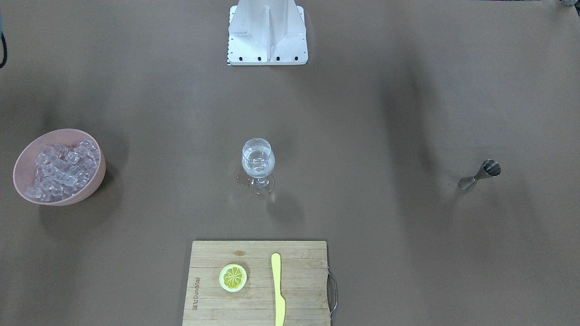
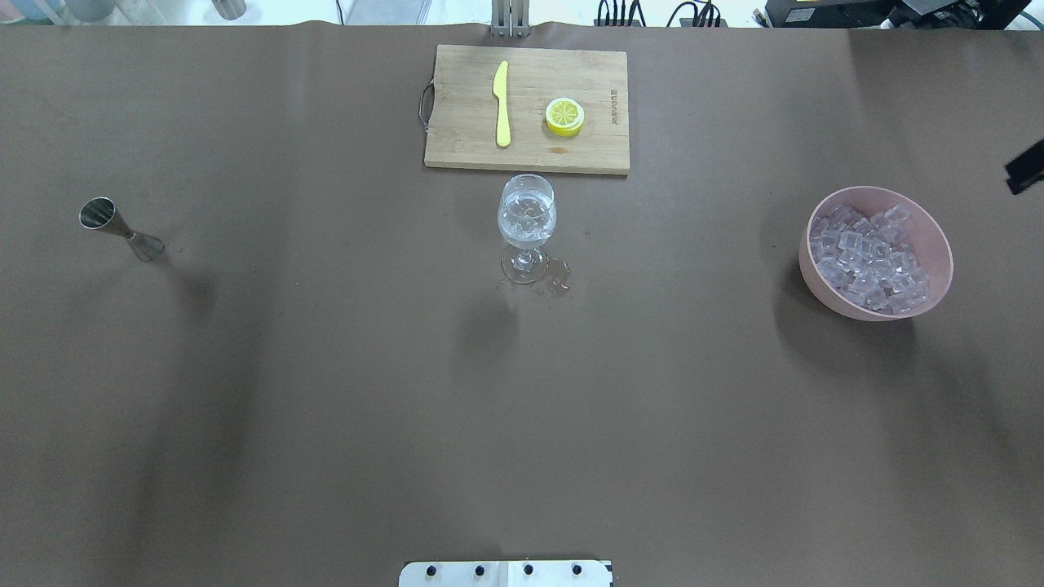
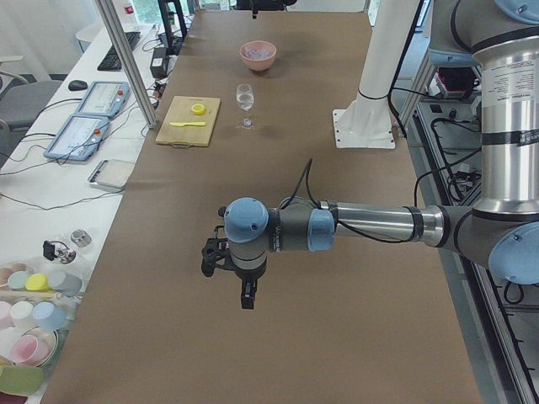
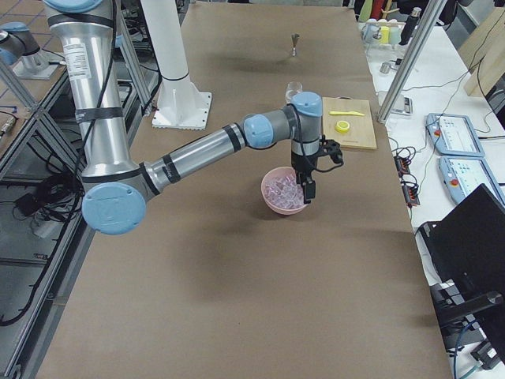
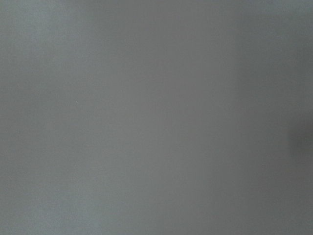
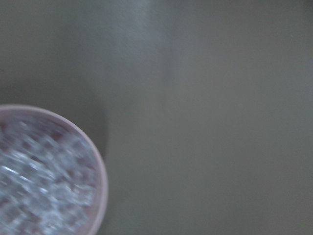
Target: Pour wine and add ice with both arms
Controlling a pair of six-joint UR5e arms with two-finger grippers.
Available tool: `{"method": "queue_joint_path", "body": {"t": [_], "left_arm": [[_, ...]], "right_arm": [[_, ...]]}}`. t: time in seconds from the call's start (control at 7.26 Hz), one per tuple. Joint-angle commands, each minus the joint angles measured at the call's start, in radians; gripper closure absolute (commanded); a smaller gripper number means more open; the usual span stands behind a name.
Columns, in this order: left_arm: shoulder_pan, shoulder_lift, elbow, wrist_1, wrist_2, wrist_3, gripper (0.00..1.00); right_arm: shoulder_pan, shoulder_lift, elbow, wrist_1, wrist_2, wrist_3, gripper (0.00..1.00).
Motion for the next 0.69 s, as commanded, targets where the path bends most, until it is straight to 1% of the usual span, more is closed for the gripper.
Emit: {"method": "queue_joint_path", "body": {"t": [0.0,0.14,0.28,0.41,0.55], "left_arm": [[0.000,0.000,-0.001,-0.002,0.000,0.002,0.02],[0.000,0.000,-0.002,-0.002,0.000,0.003,0.02],[0.000,0.000,-0.002,-0.004,0.000,0.005,0.02],[0.000,0.000,-0.002,-0.004,0.000,0.005,0.02],[0.000,0.000,-0.004,-0.005,0.000,0.007,0.02]], "right_arm": [[0.145,-0.153,-0.123,0.017,-0.017,-0.219,0.00],[0.193,-0.193,-0.133,0.036,-0.017,-0.250,0.00],[0.204,-0.210,-0.133,0.082,-0.009,-0.247,0.00],[0.215,-0.203,-0.124,0.086,0.027,-0.246,0.00],[0.224,-0.196,-0.119,0.089,0.143,-0.240,0.00]]}}
